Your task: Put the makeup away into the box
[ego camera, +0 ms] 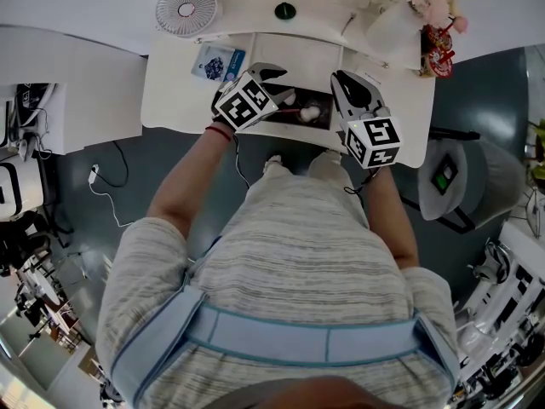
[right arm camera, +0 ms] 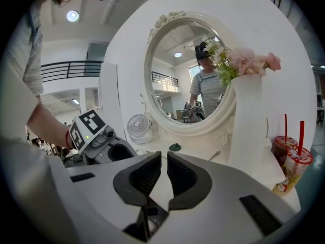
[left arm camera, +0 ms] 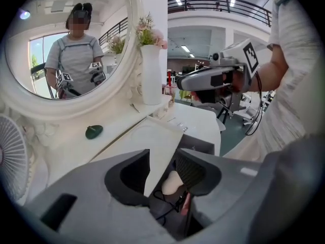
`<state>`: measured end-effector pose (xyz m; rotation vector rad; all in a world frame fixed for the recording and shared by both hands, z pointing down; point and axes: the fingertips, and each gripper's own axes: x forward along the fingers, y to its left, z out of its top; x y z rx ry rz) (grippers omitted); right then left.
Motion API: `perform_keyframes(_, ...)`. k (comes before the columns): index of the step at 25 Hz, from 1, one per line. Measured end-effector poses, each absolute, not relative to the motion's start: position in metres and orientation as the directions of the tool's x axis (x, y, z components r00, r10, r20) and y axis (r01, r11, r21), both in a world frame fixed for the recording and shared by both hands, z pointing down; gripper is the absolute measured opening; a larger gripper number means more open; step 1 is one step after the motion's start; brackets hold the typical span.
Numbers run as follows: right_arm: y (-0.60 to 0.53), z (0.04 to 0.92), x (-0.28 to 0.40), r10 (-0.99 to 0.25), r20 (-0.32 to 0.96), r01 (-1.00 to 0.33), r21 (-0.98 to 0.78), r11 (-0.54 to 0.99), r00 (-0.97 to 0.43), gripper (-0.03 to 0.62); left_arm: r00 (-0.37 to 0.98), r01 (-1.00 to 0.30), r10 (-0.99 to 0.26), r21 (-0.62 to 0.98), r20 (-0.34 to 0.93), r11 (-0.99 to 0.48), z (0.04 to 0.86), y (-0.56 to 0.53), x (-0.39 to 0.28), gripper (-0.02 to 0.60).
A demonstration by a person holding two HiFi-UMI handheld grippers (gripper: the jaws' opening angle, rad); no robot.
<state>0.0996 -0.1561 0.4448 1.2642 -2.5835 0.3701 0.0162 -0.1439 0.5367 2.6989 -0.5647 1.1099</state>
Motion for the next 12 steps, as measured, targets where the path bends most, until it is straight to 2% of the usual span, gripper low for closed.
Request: perform_keyframes(12, -0.168, 0.449, 0.101, -0.733, 0.323, -0.795, -0.132, 0.591, -0.599, 0.014, 0.603, -0.482, -0.378, -0.057, 0.702, -0.874, 0.533, -0.189, 0.01, 0.172)
